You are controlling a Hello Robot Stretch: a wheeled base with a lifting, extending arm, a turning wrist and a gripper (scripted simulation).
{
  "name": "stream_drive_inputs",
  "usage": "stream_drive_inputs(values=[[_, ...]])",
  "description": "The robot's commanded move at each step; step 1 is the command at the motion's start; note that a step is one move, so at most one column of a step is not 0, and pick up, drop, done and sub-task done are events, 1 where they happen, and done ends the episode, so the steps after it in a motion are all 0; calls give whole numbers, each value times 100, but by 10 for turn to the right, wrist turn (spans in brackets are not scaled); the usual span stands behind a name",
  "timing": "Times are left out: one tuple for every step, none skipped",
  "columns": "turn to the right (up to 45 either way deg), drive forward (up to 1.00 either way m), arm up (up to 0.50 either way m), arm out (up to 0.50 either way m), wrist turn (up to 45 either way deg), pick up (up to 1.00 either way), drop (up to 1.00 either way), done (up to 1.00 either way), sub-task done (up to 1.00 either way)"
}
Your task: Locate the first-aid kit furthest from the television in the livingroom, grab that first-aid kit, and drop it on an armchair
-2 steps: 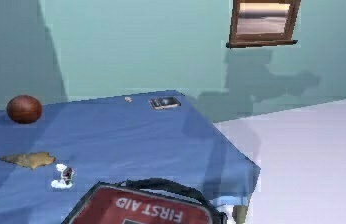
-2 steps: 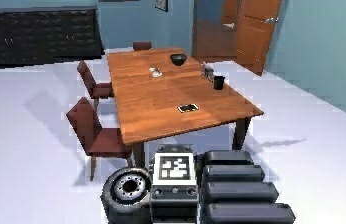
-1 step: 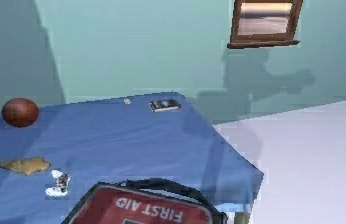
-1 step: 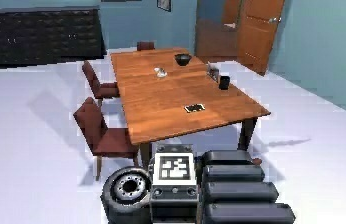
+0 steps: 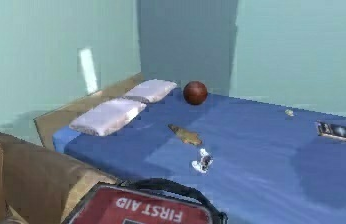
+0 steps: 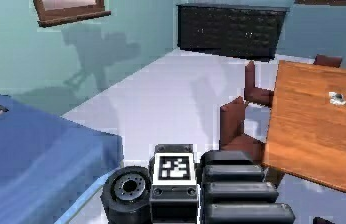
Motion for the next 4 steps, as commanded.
stream_drive_inputs(values=[[-450,0,0,0,0,0,0,0,0],[-360,0,0,0,0,0,0,0,0],[-30,0,0,0,0,0,0,0,0],[450,0,0,0,0,0,0,0,0]])
